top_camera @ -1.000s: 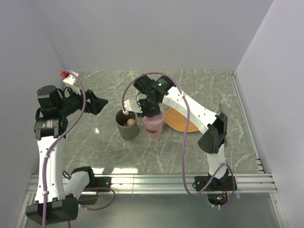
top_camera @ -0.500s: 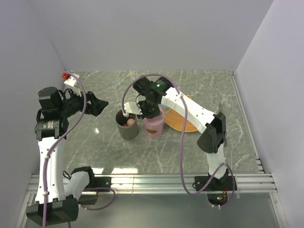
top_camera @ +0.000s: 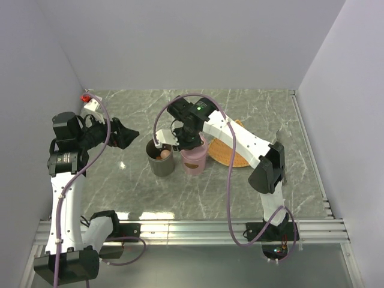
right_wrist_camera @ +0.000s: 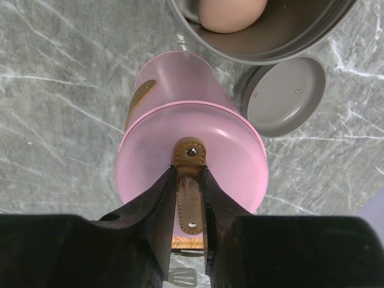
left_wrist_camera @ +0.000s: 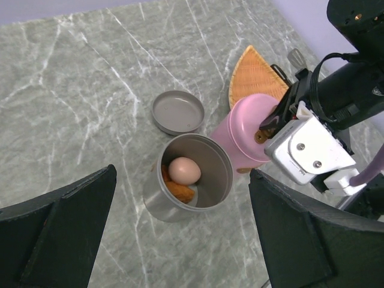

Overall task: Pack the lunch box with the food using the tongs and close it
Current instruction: Close the box lid on the packing box.

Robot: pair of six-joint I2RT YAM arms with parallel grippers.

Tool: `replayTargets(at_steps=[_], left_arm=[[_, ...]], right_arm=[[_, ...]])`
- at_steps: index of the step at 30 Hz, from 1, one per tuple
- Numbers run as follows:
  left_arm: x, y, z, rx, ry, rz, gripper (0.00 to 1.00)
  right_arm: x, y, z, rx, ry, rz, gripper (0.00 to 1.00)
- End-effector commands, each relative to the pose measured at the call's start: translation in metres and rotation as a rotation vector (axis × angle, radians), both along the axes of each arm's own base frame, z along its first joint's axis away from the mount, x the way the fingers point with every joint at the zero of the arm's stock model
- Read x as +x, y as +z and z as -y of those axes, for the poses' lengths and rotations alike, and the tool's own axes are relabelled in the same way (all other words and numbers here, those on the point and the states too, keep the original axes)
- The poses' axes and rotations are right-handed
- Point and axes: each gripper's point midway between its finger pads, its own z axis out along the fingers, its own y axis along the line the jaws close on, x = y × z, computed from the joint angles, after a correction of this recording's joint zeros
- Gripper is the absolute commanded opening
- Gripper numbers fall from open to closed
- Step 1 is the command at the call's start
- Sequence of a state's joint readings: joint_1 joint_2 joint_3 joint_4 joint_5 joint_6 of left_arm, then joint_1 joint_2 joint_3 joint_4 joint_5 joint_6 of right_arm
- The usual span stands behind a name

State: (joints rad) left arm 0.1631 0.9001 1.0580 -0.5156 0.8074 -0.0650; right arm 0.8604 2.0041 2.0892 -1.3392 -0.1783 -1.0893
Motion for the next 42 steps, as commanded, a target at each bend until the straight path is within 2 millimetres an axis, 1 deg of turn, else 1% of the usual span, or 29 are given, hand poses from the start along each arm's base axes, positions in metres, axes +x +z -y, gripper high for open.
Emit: replayTargets(at_steps=[1, 2, 6, 13, 16, 18, 19, 20, 21, 22, 24, 25, 26, 27, 28, 29, 30, 31, 32, 33, 34, 35, 36, 37, 38, 39, 40, 41, 42], left_arm=[[0.000, 0.010, 0.006, -0.037, -0.034, 0.035, 0.99], [0.000, 0.012, 0.008, -0.046, -0.046, 0.040, 0.99], [0.000, 0.014, 0.010, -0.056, -0.054, 0.045, 0.99], [0.001, 0.012, 0.009, -0.054, -0.051, 0.039, 0.99], [0.001, 0.013, 0.010, -0.063, -0.056, 0.043, 0.99], [0.000, 0.011, 0.011, -0.073, -0.063, 0.038, 0.99], [-0.001, 0.013, 0.013, -0.086, -0.072, 0.041, 0.99], [-0.001, 0.013, 0.014, -0.095, -0.079, 0.038, 0.99], [-0.001, 0.013, 0.015, -0.105, -0.085, 0.036, 0.99], [0.000, 0.013, 0.017, -0.129, -0.083, 0.018, 0.99], [0.002, 0.016, 0.020, -0.158, -0.105, 0.025, 0.97], [0.000, 0.019, 0.022, -0.195, -0.112, 0.006, 0.95], [-0.001, 0.023, 0.027, -0.211, -0.149, 0.024, 0.93], [-0.002, 0.023, 0.030, -0.231, -0.172, 0.018, 0.91], [-0.004, 0.026, 0.033, -0.268, -0.187, 0.003, 0.88], [-0.007, 0.029, 0.037, -0.280, -0.231, 0.026, 0.82], [-0.006, 0.029, 0.038, -0.296, -0.241, 0.025, 0.77], [-0.006, 0.030, 0.040, -0.332, -0.243, 0.000, 0.64], [-0.006, 0.027, 0.044, -0.343, -0.257, -0.012, 0.56], [-0.003, 0.025, 0.048, -0.349, -0.265, -0.020, 0.47], [-0.003, 0.023, 0.053, -0.354, -0.281, -0.033, 0.40], [-0.008, 0.023, 0.069, -0.352, -0.334, -0.041, 0.29], [-0.009, 0.020, 0.077, -0.348, -0.354, -0.048, 0.23], [-0.012, 0.020, 0.094, -0.346, -0.386, -0.048, 0.12], [-0.013, 0.016, 0.101, -0.350, -0.397, -0.058, 0.07], [-0.010, 0.010, 0.108, -0.357, -0.399, -0.083, 0.03], [-0.009, 0.012, 0.115, -0.383, -0.407, -0.094, 0.00], [-0.014, 0.006, 0.126, -0.399, -0.438, -0.127, 0.00], [-0.011, -0.001, 0.133, -0.414, -0.448, -0.161, 0.00]], right_arm=[[-0.015, 0.011, 0.013, -0.034, -0.002, -0.043, 0.28], [-0.015, 0.016, 0.013, -0.024, -0.002, -0.033, 0.32], [-0.016, 0.028, 0.012, 0.010, -0.009, -0.017, 0.40], [-0.016, 0.037, 0.014, 0.026, -0.014, -0.001, 0.45], [-0.019, 0.047, 0.012, 0.059, -0.020, 0.004, 0.45], [-0.026, 0.057, 0.014, 0.093, -0.025, -0.001, 0.49], [-0.030, 0.056, 0.015, 0.094, -0.027, -0.012, 0.53], [-0.035, 0.063, 0.018, 0.110, -0.037, -0.009, 0.57], [-0.037, 0.065, 0.021, 0.116, -0.046, -0.011, 0.58], [-0.041, 0.071, 0.025, 0.131, -0.050, -0.010, 0.58], [-0.041, 0.081, 0.027, 0.178, -0.085, -0.005, 0.58], [-0.044, 0.091, 0.030, 0.215, -0.091, 0.004, 0.59], [-0.041, 0.097, 0.033, 0.241, -0.128, 0.009, 0.59], [-0.037, 0.105, 0.031, 0.281, -0.143, 0.026, 0.59], [-0.035, 0.109, 0.033, 0.309, -0.171, 0.028, 0.59], [-0.033, 0.119, 0.038, 0.368, -0.224, 0.008, 0.58], [-0.026, 0.125, 0.039, 0.413, -0.255, 0.008, 0.57], [-0.023, 0.128, 0.043, 0.450, -0.299, -0.010, 0.52], [-0.026, 0.131, 0.040, 0.509, -0.349, -0.090, 0.50], [-0.009, 0.135, 0.052, 0.560, -0.429, -0.118, 0.47], [-0.005, 0.133, 0.053, 0.591, -0.479, -0.176, 0.43], [-0.012, 0.138, 0.050, 0.656, -0.521, -0.320, 0.38], [-0.004, 0.139, 0.058, 0.690, -0.574, -0.379, 0.36], [-0.005, 0.135, 0.058, 0.702, -0.636, -0.479, 0.33], [-0.008, 0.136, 0.057, 0.722, -0.646, -0.554, 0.32], [-0.016, 0.135, 0.052, 0.749, -0.635, -0.664, 0.31], [-0.019, 0.137, 0.053, 0.773, -0.644, -0.712, 0.29], [-0.023, 0.137, 0.051, 0.782, -0.684, -0.781, 0.29], [-0.023, 0.139, 0.046, 0.816, -0.661, -0.801, 0.29]])
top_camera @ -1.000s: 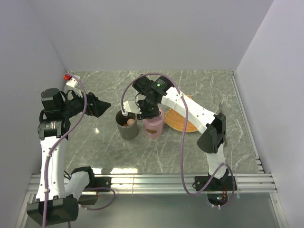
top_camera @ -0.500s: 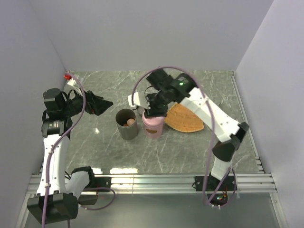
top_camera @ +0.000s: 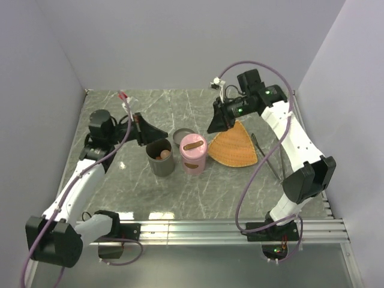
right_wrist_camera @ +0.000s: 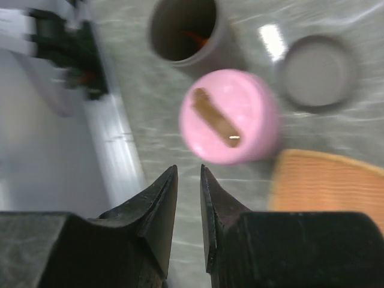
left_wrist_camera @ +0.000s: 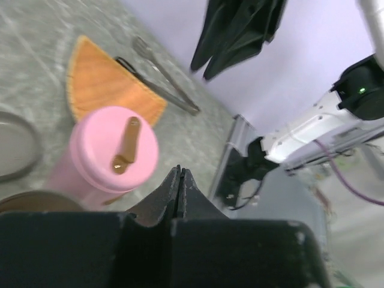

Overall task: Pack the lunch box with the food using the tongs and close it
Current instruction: Close the box lid on the packing box.

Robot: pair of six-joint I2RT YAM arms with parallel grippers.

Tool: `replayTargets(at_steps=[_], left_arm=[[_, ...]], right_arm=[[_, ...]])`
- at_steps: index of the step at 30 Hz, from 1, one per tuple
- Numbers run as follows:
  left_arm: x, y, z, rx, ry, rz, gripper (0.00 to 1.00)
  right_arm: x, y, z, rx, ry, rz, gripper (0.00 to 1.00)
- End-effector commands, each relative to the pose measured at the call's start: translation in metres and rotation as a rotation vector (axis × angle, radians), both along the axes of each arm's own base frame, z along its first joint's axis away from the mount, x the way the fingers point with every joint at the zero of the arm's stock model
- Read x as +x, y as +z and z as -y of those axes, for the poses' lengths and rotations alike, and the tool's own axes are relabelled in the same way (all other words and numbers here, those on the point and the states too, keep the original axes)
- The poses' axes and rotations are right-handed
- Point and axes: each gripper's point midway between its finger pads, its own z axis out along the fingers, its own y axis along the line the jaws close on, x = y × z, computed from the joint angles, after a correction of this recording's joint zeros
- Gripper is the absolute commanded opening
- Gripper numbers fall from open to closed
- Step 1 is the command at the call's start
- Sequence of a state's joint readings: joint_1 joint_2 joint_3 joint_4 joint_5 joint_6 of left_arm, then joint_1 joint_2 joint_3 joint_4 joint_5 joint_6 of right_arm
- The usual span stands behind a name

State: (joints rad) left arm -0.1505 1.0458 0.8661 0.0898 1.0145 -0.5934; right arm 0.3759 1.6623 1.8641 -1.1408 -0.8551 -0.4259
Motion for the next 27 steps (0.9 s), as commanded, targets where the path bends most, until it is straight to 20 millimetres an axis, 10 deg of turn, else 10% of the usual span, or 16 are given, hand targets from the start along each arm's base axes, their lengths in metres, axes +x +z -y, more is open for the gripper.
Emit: replayTargets(at_steps=[1, 11, 27], left_arm=[[0.007, 0.001, 0.022, -0.069, -0.019, -0.037, 0.00], [0.032, -0.036, 0.076, -0.055, -0.068, -0.265, 0.00], [0.051, -0.074, 0.095, 0.022, -0.087, -0.366, 0.00]], right_arm=[[-0.040, 0.021, -0.029, 0.265, 0.087, -0.276, 0.29], [-0.012, -0.009, -0.046, 0.334, -0.074, -0.452, 0.31], [0.009, -0.090, -0.039, 0.244, -0.198, -0.601, 0.31]])
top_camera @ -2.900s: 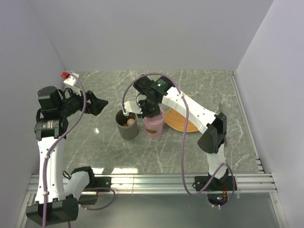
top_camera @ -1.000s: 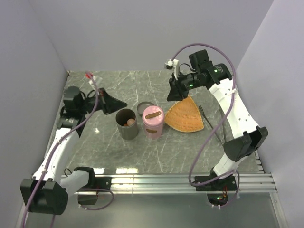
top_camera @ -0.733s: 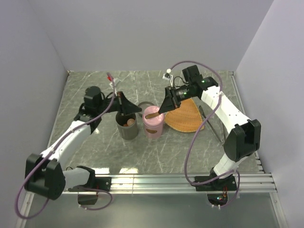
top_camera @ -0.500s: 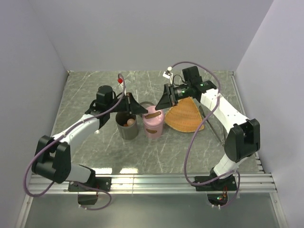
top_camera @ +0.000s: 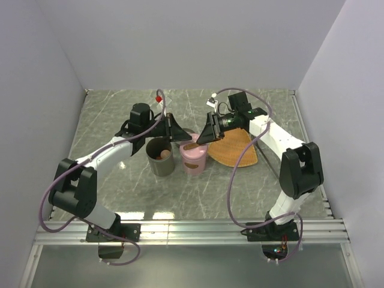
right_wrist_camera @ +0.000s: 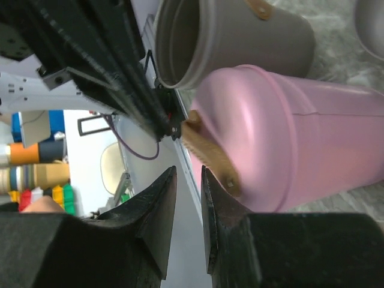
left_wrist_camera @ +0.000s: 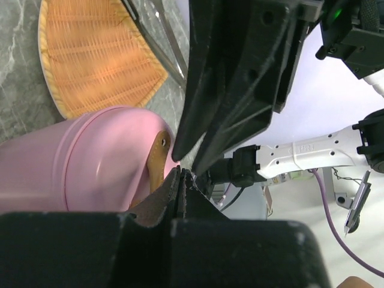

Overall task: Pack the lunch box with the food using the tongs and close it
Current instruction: Close the box lid on the packing box.

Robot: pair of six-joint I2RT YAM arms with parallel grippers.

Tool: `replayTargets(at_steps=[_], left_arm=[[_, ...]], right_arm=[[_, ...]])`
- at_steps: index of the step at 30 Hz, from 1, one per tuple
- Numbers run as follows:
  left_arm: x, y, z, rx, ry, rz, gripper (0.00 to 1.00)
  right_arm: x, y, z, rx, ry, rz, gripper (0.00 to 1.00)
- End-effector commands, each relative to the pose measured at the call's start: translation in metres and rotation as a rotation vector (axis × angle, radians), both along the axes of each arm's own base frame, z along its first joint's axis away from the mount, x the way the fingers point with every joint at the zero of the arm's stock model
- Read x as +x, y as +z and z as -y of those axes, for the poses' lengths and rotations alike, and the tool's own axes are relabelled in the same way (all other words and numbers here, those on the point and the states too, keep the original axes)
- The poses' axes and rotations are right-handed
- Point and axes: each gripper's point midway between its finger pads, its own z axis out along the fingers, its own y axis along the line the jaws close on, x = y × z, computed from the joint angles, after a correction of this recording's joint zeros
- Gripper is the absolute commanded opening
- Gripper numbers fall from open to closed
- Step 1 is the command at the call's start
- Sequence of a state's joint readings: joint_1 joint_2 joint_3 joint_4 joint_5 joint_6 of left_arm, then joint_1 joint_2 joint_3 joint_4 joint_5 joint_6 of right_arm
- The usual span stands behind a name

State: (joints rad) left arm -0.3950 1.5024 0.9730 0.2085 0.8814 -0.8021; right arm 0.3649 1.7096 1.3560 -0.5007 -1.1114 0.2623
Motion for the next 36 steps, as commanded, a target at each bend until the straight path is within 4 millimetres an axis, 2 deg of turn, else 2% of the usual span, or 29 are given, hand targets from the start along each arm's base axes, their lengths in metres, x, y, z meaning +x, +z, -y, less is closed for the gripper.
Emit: replayTargets(at_steps=[1, 11, 18, 22, 24, 27, 34, 36], left_arm=[[0.008, 0.007, 0.006, 0.009, -0.001, 0.034, 0.00], [0.025, -0.037, 0.009, 0.060, 0.040, -0.128, 0.00], [0.025, -0.055, 0.009, 0.069, 0.046, -0.208, 0.00], [0.025, -0.058, 0.006, 0.068, 0.051, -0.209, 0.00], [0.026, -0.055, 0.007, 0.063, 0.042, -0.196, 0.00], [0.027, -0.045, 0.008, 0.054, 0.029, -0.159, 0.00], [0.023, 0.010, 0.008, -0.002, -0.009, 0.002, 0.04], [0.021, 0.018, 0.008, -0.007, -0.017, 0.035, 0.04]], right_arm=[[0.012, -0.008, 0.002, -0.003, -0.032, -0.007, 0.31], [0.019, -0.034, 0.007, -0.016, -0.078, -0.145, 0.33], [0.020, -0.042, 0.006, -0.032, -0.080, -0.203, 0.34], [0.022, -0.045, 0.008, -0.044, -0.078, -0.196, 0.35], [0.020, -0.044, 0.008, -0.043, -0.064, -0.184, 0.36], [0.020, -0.031, 0.007, -0.021, -0.055, -0.150, 0.36], [0.012, 0.008, 0.007, 0.037, -0.003, -0.016, 0.37], [0.009, 0.019, 0.008, 0.045, 0.008, 0.026, 0.36]])
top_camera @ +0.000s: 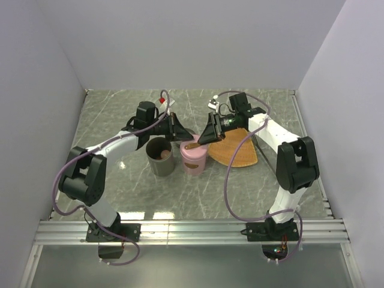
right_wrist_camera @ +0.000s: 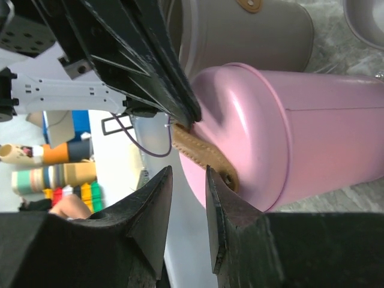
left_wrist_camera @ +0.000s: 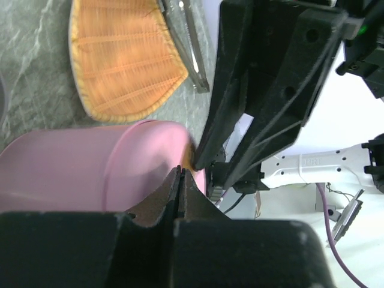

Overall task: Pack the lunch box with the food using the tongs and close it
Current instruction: Close the box lid on the packing box.

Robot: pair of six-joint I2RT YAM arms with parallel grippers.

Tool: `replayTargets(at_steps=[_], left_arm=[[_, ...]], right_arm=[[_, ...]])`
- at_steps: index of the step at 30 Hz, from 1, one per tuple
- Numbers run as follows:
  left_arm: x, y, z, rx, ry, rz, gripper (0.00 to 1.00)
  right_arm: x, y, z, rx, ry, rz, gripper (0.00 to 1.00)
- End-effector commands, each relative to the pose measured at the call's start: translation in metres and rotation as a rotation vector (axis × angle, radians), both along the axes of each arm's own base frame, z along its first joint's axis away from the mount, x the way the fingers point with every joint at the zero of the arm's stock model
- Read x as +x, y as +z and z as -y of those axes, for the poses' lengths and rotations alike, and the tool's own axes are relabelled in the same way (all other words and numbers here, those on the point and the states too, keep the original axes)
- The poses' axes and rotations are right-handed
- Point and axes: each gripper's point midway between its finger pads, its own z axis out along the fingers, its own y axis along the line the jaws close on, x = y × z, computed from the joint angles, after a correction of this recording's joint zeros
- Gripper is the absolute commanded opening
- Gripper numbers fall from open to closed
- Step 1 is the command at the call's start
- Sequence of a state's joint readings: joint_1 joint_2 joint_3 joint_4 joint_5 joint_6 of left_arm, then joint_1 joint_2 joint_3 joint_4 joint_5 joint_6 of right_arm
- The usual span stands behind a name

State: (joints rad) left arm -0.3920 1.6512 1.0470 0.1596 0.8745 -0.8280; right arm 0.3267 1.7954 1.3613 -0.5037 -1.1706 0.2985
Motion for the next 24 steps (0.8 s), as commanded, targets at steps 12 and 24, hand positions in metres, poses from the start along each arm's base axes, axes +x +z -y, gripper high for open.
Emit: replayTargets(at_steps=[12, 24], left_arm=[[-0.025, 0.068, -0.011, -0.069, -0.049, 0.183, 0.03], [-0.027, 0.009, -0.023, 0.120, -0.023, 0.082, 0.00]], right_arm=[[-0.020, 0.051, -0.007, 0.029, 0.086, 0.182, 0.37], [-0.017, 0.017, -0.020, -0.048, 0.075, 0.121, 0.37]])
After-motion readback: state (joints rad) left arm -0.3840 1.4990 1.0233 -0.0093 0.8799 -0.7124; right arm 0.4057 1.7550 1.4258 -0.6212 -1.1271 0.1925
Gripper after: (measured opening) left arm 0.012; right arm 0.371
